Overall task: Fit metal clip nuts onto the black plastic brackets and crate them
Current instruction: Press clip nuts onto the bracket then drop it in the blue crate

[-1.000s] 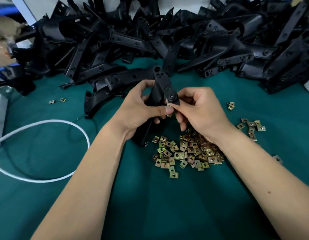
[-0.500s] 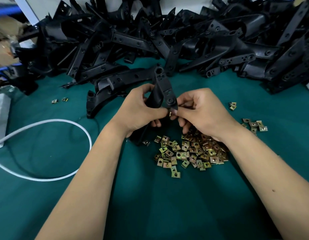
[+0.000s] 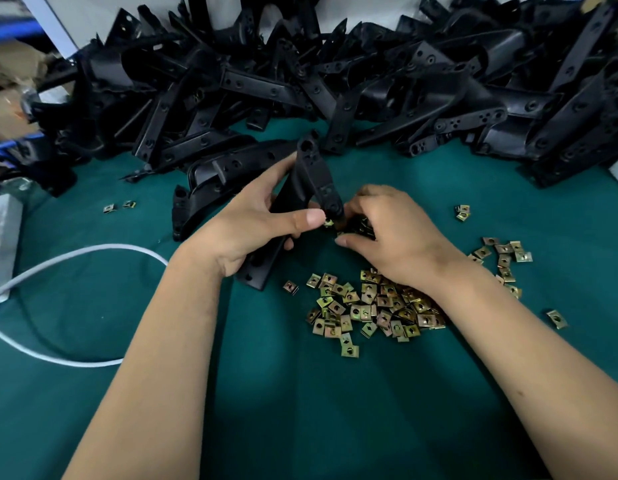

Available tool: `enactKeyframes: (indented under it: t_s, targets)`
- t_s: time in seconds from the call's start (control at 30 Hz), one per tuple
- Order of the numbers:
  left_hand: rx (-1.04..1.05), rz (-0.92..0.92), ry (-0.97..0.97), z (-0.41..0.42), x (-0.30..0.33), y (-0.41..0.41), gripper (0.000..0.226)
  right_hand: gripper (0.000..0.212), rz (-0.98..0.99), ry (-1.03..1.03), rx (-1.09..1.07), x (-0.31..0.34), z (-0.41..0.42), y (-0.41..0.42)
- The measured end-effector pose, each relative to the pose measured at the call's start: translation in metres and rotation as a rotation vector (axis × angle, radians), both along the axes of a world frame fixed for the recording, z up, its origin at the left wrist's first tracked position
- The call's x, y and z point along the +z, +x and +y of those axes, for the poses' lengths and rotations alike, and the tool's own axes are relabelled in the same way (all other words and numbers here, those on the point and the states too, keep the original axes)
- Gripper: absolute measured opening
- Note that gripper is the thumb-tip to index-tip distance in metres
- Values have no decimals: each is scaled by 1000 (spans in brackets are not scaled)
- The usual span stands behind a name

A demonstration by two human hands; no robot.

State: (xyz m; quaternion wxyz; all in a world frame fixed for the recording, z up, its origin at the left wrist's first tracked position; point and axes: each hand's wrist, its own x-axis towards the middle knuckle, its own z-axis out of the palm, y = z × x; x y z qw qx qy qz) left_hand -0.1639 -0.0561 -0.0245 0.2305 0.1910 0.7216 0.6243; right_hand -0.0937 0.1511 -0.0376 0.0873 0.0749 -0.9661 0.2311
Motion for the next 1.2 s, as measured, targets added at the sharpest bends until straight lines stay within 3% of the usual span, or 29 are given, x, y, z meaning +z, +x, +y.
enactKeyframes:
  t_s: [0.13, 0.23, 0.33, 0.53, 0.77, 1.2]
  targets:
    - [-7, 14, 16, -5, 3, 2, 89, 12, 66, -235, -21, 3, 1, 3]
    - [12, 45, -17, -3, 2, 3, 79, 11, 110, -587, -16, 6, 1, 2]
    - [19, 71, -49, 0, 1, 3, 78, 20, 27, -937, -2, 7, 0, 3]
    - [16, 97, -72, 1, 1, 4, 84, 20, -46, -1201, -35, 8, -1, 3]
    - [9, 129, -115, 2, 2, 4, 90, 22, -46, -1286, -139, 8, -5, 5]
    - [18, 108, -104, 2, -1, 4, 82, 23, -72, -1238, -179, 7, -4, 3]
